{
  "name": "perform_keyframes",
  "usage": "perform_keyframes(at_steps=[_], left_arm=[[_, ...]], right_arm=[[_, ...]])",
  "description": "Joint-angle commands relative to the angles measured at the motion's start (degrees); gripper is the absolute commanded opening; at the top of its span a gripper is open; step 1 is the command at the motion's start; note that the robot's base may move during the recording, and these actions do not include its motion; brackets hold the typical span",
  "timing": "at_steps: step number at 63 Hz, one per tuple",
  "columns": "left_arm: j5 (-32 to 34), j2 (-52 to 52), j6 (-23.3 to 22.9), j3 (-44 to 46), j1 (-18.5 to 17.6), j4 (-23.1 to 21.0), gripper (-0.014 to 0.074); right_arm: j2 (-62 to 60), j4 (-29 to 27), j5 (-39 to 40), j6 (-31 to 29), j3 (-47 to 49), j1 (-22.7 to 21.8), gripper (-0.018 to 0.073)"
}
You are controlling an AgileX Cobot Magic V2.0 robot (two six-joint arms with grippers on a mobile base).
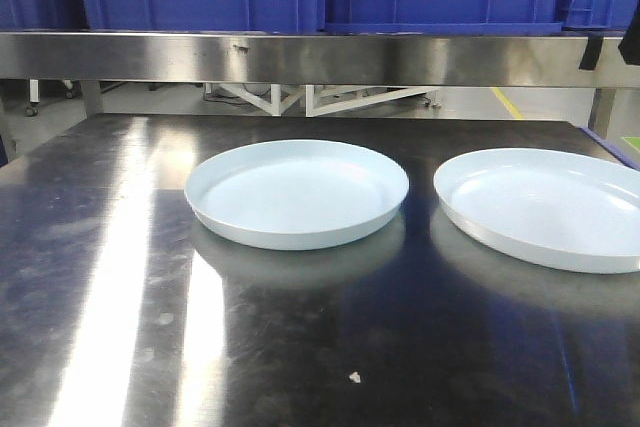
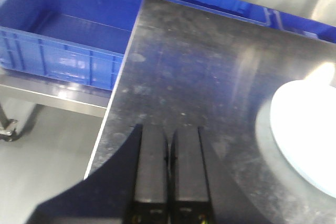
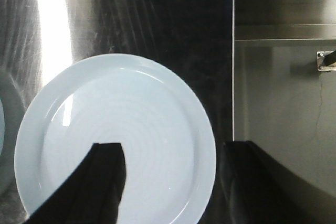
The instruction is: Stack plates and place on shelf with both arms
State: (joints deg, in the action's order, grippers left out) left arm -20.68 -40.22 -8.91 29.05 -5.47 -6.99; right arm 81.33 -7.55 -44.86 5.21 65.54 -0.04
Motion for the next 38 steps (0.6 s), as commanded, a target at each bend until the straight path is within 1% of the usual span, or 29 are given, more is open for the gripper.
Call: perform_keyframes(at_steps=[1, 17, 22, 27, 35, 36, 38], left_arm=[[4.99, 0.2, 0.26, 1.66, -0.48, -0.82, 0.0102], [4.47, 0.2, 0.26, 1.66, -0.48, -0.82, 0.0102], [4.44, 0.2, 0.26, 1.66, -0.48, -0.82, 0.0102], [4.44, 0.2, 0.26, 1.66, -0.48, -0.82, 0.0102], [4.44, 0.2, 0.26, 1.66, -0.48, -0.82, 0.0102], [4.44, 0.2, 0.26, 1.66, -0.48, -0.82, 0.0102], [4.44, 0.2, 0.26, 1.66, -0.48, -0.82, 0.0102]], right_arm=[[-2.08, -0.61, 2.28, -0.39, 2.07, -0.12, 0.0508], [-2.08, -0.61, 2.3, -0.39, 2.07, -0.12, 0.0506], [-2.08, -0.61, 2.3, -0.39, 2.07, -0.12, 0.0467], [-2.08, -0.61, 2.35, -0.39, 2.07, -0.12, 0.0368], [-2.08, -0.61, 2.05, -0.39, 2.07, -0.12, 0.0081], [-2.08, -0.61, 1.94, -0.39, 2.07, -0.12, 0.0034], [-2.08, -0.61, 1.94, -0.39, 2.07, -0.12, 0.0053]])
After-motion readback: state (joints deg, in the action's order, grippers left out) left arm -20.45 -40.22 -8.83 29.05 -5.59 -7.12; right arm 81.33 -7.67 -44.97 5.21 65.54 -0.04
